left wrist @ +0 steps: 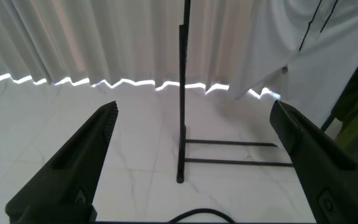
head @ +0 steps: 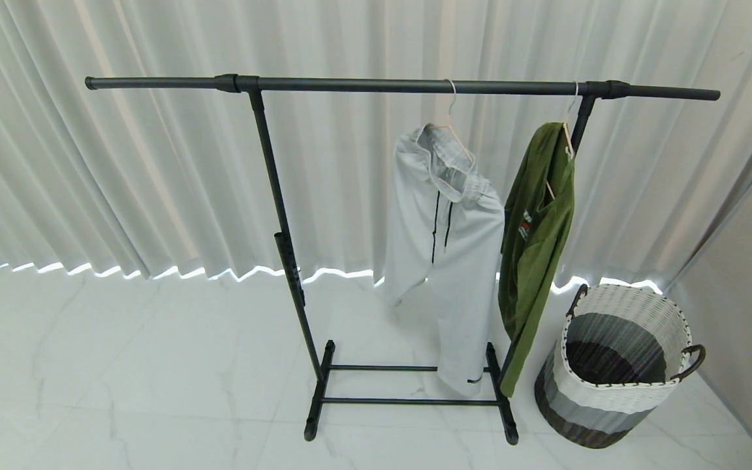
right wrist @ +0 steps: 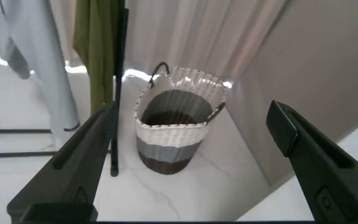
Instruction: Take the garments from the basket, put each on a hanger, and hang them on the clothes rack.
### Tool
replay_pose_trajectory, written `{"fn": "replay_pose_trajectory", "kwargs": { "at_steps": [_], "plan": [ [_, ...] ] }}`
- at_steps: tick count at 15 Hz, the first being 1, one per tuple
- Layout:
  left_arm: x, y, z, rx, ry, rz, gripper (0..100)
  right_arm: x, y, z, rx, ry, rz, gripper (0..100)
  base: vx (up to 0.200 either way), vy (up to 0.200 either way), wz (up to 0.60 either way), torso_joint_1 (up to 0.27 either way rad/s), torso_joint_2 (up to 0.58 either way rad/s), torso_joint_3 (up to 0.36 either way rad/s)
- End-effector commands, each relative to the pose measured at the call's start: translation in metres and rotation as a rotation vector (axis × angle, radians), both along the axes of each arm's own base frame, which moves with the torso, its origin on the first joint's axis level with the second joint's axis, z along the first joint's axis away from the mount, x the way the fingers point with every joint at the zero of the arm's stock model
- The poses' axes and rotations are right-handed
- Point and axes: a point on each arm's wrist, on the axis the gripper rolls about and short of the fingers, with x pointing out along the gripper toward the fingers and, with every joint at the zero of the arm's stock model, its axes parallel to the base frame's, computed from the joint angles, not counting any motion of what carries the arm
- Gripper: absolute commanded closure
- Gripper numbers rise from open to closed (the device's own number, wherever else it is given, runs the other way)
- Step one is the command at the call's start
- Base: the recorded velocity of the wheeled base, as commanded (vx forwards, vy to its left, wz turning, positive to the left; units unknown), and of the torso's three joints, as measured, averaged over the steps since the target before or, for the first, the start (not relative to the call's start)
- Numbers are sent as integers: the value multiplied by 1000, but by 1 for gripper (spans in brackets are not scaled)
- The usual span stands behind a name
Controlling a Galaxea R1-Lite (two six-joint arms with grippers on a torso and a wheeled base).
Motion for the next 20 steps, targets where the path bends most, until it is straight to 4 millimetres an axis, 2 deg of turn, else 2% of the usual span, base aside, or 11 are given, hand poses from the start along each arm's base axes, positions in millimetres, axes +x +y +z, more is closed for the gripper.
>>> {"fn": "replay_pose_trajectory", "kwargs": {
  "at_steps": [1, 4, 6, 7, 10, 11, 13, 14, 16, 17, 20],
  "plan": [
    [0, -1, -2, 2, 24, -48, 0, 0, 1, -1, 12, 7, 43, 0, 0, 0, 0, 0, 0, 0],
    [0, -1, -3, -6, 24, -52, 0, 1, 5, -4, 85, 44, 231, 0, 0, 0, 0, 0, 0, 0],
    [0, -1, -3, -7, 24, -50, 0, -1, 5, -7, 110, 91, 246, 0, 0, 0, 0, 0, 0, 0],
    [0, -1, -3, -6, 24, -50, 0, -1, 5, -7, 114, 88, 244, 0, 0, 0, 0, 0, 0, 0],
    [0, -1, -3, -7, 24, -50, 0, 0, 2, -5, 122, 40, 88, 0, 0, 0, 0, 0, 0, 0],
    [0, -1, -3, -7, 24, -50, 0, 0, 2, -5, 174, 38, 99, 0, 0, 0, 0, 0, 0, 0],
    [0, -1, -3, -7, 24, -50, 0, -3, 3, -6, 170, 17, 232, 0, 0, 0, 0, 0, 0, 0],
    [0, -1, -3, -7, 24, -50, 0, -3, 3, -6, 161, 13, 241, 0, 0, 0, 0, 0, 0, 0],
    [0, -1, -3, -7, 24, -50, 0, -6, 3, -6, 117, -33, 207, 0, 0, 0, 0, 0, 0, 0],
    [0, -1, -3, -7, 24, -50, 0, -6, 0, -8, 85, -15, 103, 0, 0, 0, 0, 0, 0, 0],
    [0, -1, -3, -7, 24, -50, 0, -5, 0, -11, 151, 23, 79, 0, 0, 0, 0, 0, 0, 0]
  ]
}}
